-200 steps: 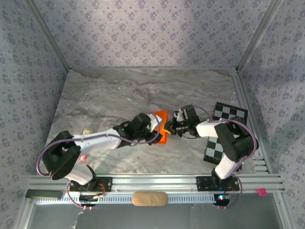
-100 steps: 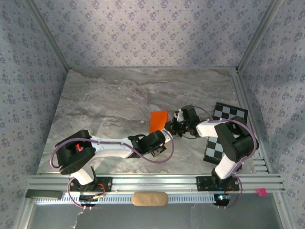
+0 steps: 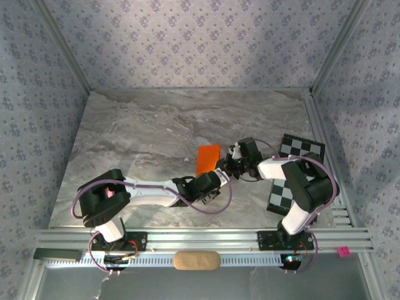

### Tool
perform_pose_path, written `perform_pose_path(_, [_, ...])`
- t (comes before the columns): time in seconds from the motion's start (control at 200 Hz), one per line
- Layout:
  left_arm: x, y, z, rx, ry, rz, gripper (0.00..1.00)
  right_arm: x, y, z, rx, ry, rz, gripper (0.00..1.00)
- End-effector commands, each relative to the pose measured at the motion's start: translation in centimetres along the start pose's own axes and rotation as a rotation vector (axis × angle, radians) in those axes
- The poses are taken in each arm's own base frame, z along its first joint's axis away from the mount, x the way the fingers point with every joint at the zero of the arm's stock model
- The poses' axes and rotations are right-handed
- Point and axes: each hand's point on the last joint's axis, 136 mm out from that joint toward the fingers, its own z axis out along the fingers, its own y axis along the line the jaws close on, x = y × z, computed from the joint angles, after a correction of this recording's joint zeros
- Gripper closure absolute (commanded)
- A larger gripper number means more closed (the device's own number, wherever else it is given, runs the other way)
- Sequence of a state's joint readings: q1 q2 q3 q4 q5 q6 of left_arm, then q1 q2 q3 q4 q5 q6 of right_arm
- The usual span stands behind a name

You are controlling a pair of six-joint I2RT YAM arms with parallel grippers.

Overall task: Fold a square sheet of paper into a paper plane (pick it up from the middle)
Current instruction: Fold the triangle a second time at the center of the table.

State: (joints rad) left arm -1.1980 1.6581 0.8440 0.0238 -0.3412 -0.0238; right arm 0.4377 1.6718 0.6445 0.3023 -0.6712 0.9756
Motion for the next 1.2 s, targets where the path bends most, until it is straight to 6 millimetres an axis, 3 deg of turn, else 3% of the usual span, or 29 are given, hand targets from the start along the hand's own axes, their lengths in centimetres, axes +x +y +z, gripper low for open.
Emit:
perform_pose_path(0.0, [-1.2,-0.2,0.1,-0.001,-0.026,0.003,0.53,0.0,0.1,-0.2,0.002,0.013,0.000,0.93])
perform_pose_path(0.695, [-1.5,0.1,-0.4,-0.007,-0.039,-0.007,1.00,0.0,-0.1,-0.5,0.007,0.011,-0.003,0.92])
perform_pose_path(1.069, [-1.3,0.7,-0.8,0.055,-0.056,-0.085,1.00,0.0,-0.2,-0.6,0.008,0.009,-0.002,0.93])
perform_pose_path(1.194, [-1.2,0.8,-0.8,0.109,-0.048,-0.130,1.00,0.0,-0.1,-0.7,0.007,0.006,-0.008,0.86])
